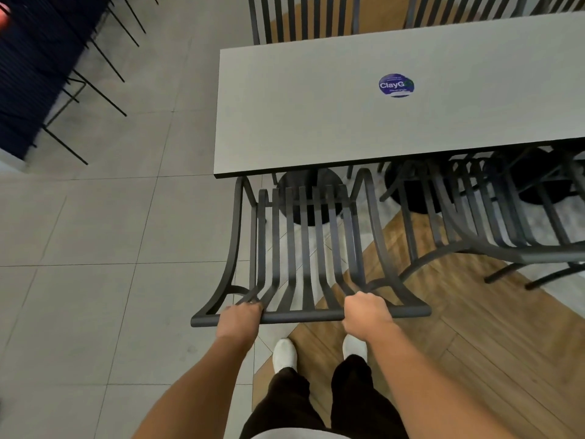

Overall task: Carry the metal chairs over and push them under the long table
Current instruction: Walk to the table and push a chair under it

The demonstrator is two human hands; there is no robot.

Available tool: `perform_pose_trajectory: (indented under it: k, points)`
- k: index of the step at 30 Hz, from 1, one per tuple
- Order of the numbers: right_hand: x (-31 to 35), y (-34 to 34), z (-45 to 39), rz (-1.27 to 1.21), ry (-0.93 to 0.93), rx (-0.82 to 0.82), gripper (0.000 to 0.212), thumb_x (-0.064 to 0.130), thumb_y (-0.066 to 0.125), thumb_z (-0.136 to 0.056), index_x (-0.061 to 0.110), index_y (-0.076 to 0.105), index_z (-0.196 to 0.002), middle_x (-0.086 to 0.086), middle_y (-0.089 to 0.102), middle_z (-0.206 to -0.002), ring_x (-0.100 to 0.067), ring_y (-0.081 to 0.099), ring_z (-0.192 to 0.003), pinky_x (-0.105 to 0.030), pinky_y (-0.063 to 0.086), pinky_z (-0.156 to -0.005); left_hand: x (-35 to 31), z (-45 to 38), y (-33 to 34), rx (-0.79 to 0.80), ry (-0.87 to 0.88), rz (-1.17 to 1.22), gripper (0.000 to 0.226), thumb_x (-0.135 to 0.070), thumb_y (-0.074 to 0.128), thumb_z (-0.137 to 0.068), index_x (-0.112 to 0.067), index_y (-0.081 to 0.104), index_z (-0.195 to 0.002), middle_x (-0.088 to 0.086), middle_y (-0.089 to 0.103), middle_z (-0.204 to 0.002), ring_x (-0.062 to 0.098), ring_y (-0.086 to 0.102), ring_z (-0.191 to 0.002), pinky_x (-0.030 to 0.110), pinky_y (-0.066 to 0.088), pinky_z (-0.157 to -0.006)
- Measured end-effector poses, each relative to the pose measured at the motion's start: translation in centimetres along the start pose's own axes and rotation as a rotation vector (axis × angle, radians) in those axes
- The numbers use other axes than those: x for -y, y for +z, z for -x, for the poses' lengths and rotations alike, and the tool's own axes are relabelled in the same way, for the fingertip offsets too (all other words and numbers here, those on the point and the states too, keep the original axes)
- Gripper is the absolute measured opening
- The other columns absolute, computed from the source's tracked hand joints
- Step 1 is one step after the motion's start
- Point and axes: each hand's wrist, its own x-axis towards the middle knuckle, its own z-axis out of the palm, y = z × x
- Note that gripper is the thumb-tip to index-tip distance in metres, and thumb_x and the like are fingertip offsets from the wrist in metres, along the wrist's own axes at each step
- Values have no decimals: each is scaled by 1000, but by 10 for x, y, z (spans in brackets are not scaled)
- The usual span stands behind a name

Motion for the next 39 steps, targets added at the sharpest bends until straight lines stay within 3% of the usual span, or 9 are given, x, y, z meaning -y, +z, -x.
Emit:
perform_pose_trajectory:
  k: [12,23,35,39]
  points:
    - [-65,-3,-6,26,26,-7,22,30,58,-96,19,69,-112,-1,69,-99,-22,66,-93,-32,51,-79,-60,-24,-18,-12,42,-42,37,-7,43,-102,-24,57,-131,2,69,-112,24,68,-102,35,50,-85]
    - [-85,-48,-60,21,-2,-27,25,26,57,-94,20,67,-116,-2,67,-105,-26,65,-100,-39,52,-86,-62,-78,-53,-33,20,-26,33,-11,46,-104,-24,57,-132,2,67,-112,23,65,-100,34,48,-86]
    - [-87,-67,-92,54,-13,-56,22,26,58,-95,20,70,-112,-1,68,-95,-23,66,-87,-35,52,-79,-51,-108,-68,-17,1,-26,35,-14,46,-105,-29,54,-135,-1,67,-107,19,63,-90,30,40,-73]
    - [-85,-66,-91,34,-3,-51,22,28,60,-95,19,70,-113,-1,68,-96,-22,66,-89,-36,54,-82,-51,-107,-70,5,0,-7,35,-16,46,-104,-32,55,-134,-1,68,-110,20,65,-94,31,43,-76]
